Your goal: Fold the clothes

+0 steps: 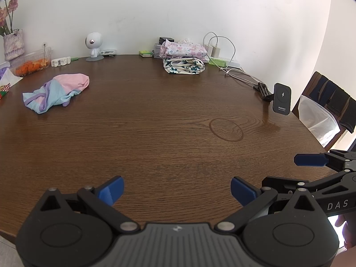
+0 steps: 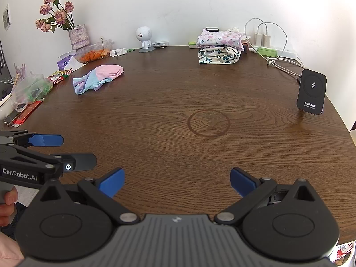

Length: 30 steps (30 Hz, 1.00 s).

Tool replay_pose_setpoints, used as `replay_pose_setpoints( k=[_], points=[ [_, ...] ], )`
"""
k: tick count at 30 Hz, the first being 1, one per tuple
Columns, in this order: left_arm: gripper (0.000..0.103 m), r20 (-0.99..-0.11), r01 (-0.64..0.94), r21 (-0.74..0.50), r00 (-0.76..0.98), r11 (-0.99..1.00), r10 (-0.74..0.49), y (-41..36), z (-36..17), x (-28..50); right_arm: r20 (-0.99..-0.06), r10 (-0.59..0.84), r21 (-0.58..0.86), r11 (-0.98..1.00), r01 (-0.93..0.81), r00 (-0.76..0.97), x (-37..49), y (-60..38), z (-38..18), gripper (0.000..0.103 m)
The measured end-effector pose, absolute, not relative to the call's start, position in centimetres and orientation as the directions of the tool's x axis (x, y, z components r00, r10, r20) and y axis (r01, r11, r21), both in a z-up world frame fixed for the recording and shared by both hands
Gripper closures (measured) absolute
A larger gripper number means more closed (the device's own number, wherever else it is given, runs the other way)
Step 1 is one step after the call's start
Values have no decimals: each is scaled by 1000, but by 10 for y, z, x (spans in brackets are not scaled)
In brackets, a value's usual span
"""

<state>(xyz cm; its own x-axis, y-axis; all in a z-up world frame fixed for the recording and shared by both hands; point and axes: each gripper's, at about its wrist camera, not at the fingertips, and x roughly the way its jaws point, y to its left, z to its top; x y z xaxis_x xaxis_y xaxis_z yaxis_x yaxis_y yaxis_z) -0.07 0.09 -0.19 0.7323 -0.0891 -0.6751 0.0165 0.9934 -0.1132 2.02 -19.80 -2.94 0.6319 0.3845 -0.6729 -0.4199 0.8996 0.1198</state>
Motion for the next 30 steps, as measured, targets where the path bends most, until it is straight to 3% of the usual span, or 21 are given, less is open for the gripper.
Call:
replay_pose_setpoints(
  k=[30],
  points=[
    [1, -672, 22, -110, 735, 994, -91, -1, 0, 0, -670, 387, 123, 899, -420, 633, 23, -199, -28, 0]
  ],
)
